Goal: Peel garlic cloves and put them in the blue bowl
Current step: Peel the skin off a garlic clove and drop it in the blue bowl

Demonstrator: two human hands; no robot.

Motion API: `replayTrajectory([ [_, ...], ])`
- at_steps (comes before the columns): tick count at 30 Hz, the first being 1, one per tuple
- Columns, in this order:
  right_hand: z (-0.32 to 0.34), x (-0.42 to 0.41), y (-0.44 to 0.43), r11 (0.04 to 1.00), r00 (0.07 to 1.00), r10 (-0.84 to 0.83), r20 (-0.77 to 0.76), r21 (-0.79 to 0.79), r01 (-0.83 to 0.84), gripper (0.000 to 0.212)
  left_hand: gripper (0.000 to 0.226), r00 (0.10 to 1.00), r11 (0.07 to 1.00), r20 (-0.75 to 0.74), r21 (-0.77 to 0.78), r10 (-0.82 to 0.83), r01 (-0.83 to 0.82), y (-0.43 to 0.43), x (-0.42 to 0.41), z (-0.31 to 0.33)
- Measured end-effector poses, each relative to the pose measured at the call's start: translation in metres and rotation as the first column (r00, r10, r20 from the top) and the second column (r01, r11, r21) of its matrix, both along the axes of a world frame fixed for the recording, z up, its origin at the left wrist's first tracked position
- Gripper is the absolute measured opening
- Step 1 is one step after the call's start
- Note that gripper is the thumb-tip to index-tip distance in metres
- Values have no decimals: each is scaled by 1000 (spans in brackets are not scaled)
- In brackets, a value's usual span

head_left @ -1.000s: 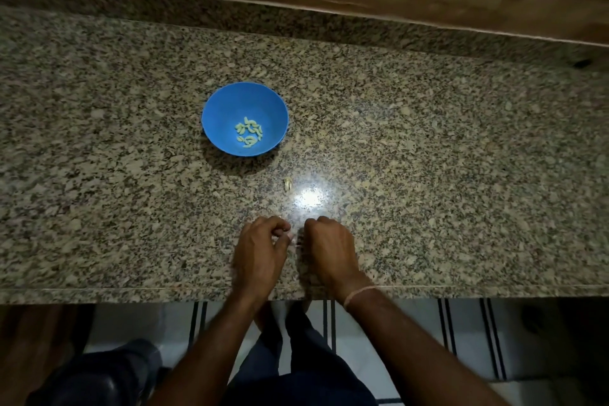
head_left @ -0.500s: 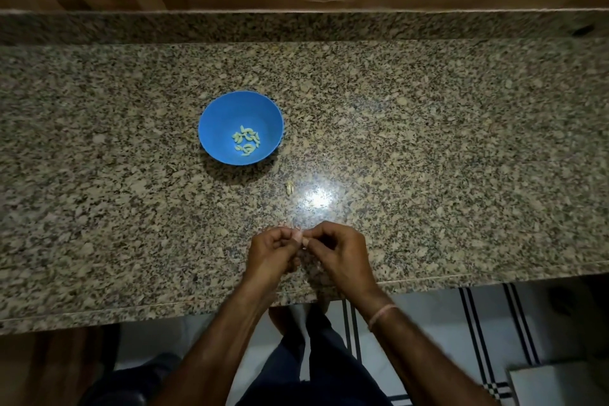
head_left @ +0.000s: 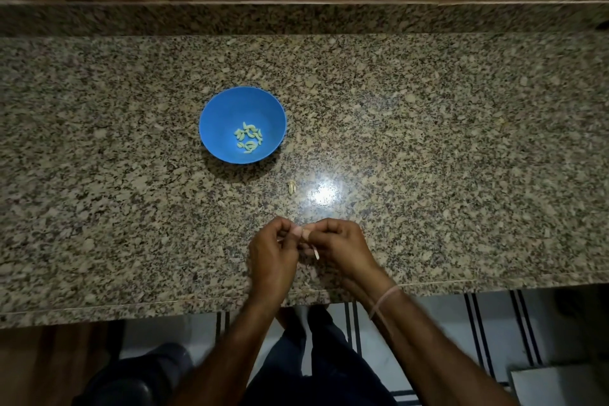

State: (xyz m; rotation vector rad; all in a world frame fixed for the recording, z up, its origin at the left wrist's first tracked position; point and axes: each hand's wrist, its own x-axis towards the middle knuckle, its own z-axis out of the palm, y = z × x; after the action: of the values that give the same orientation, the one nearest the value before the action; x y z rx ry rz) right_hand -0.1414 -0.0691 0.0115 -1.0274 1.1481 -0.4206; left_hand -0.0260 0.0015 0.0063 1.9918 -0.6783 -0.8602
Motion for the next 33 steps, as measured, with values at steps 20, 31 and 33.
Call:
replayTrajectory([
  [20, -16, 5, -18, 962, 998, -22, -53, -271, 7, 5, 7, 999, 999, -13, 26, -46, 46, -17, 1, -3],
  [31, -14, 3, -23, 990, 992, -124, 10, -62, 125, 5, 13, 993, 993, 18, -8, -117, 117, -23, 1, 1],
  [33, -11, 0, -25, 991, 999, -43, -2, -129, 42, 7, 6, 996, 995, 6, -28, -92, 92, -22, 4, 1],
])
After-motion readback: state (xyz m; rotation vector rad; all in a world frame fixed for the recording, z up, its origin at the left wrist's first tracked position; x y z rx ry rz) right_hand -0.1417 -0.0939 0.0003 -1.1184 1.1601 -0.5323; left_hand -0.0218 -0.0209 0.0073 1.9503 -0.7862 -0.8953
